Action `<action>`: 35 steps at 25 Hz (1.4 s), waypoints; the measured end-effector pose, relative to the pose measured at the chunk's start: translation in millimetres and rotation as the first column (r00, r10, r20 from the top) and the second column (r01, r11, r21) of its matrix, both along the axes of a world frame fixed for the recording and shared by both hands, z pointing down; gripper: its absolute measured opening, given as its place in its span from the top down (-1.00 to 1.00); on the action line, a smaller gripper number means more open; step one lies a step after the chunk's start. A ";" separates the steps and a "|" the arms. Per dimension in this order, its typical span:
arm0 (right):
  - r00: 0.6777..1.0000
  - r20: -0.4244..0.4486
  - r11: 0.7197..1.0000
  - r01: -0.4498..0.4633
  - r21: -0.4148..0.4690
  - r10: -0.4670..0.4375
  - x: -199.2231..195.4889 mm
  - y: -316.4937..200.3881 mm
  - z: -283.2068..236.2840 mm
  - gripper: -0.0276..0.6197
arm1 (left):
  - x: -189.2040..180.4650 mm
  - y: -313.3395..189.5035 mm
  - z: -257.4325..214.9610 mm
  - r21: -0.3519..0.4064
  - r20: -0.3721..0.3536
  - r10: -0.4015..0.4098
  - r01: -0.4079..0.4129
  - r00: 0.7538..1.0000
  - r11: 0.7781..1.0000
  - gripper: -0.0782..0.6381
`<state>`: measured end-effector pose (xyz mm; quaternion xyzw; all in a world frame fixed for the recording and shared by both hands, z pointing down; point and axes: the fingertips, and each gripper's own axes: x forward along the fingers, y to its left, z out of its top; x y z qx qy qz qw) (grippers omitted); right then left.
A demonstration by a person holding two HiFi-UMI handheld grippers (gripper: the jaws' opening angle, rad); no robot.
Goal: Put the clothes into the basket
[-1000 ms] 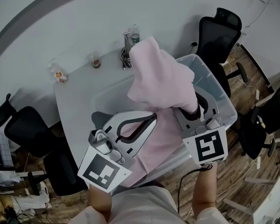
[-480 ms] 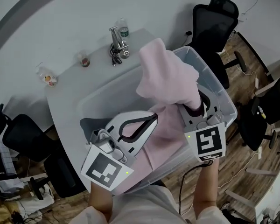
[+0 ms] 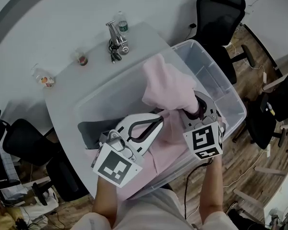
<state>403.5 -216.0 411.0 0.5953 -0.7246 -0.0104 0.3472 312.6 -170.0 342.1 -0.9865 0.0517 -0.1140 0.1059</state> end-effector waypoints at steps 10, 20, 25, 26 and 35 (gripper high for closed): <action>0.987 -0.052 0.952 0.134 -0.275 -0.154 -20.3 17.4 93.8 0.27 | 2.5 3.0 50.0 -0.055 0.079 0.027 -0.022 0.997 0.998 0.78; 0.953 -0.062 0.863 0.240 -0.445 -0.297 -43.0 35.9 153.7 0.20 | 3.3 12.3 95.8 -0.127 0.139 0.057 -0.040 0.989 0.991 0.78; 0.927 -0.060 0.820 0.295 -0.490 -0.369 -51.6 43.9 166.5 0.07 | 1.4 16.8 103.0 -0.140 0.150 0.058 -0.037 0.987 0.989 0.78; 0.922 -0.056 0.812 0.307 -0.497 -0.383 -53.3 45.6 167.8 0.06 | 0.8 17.4 102.8 -0.140 0.150 0.058 -0.036 0.987 0.990 0.78; 0.884 -0.068 0.757 0.354 -0.549 -0.462 -54.7 55.1 176.8 -0.13 | -4.2 20.4 100.2 -0.132 0.153 0.045 -0.025 0.987 0.991 0.78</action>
